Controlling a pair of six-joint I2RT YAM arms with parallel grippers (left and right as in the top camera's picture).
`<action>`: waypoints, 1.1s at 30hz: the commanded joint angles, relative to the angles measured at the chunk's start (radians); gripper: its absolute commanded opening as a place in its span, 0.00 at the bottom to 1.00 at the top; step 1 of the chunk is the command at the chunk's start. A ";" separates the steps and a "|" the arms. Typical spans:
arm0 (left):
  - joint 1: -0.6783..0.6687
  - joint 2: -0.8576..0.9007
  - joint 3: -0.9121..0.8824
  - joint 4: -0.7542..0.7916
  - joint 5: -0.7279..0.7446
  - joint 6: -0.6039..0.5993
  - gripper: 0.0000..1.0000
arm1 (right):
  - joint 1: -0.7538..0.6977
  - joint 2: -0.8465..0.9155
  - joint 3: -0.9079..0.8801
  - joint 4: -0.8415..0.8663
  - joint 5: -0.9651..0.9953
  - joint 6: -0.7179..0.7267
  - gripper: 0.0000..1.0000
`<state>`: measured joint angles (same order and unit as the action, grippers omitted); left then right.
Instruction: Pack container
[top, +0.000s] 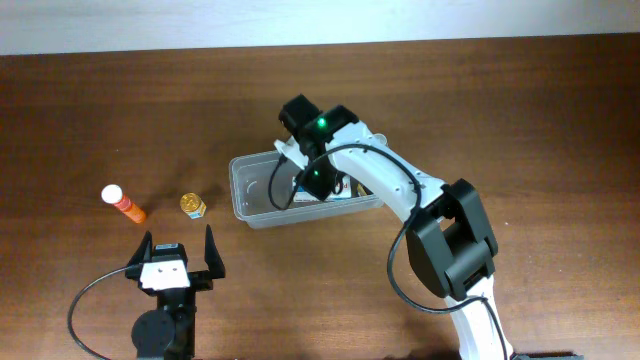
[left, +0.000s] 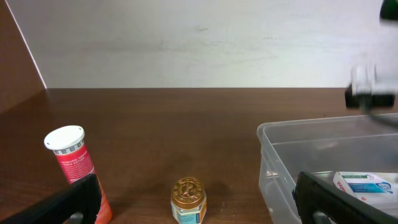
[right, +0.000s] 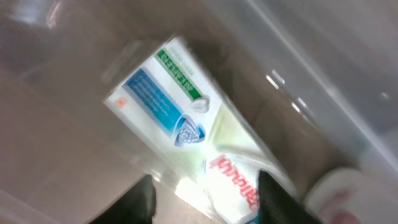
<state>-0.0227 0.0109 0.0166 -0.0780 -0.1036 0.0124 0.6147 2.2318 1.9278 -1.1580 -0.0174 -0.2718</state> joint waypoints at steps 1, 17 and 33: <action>0.006 -0.006 -0.007 0.003 0.010 0.019 1.00 | -0.005 -0.004 0.148 -0.056 -0.058 -0.005 0.49; 0.006 -0.006 -0.007 0.003 0.010 0.019 0.99 | -0.146 -0.004 0.811 -0.465 -0.076 0.242 0.89; 0.006 -0.006 -0.007 0.003 0.010 0.019 0.99 | -0.490 -0.002 0.842 -0.541 -0.119 0.359 0.94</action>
<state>-0.0227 0.0109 0.0166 -0.0780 -0.1036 0.0120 0.1242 2.2322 2.7739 -1.6924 -0.1413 0.0467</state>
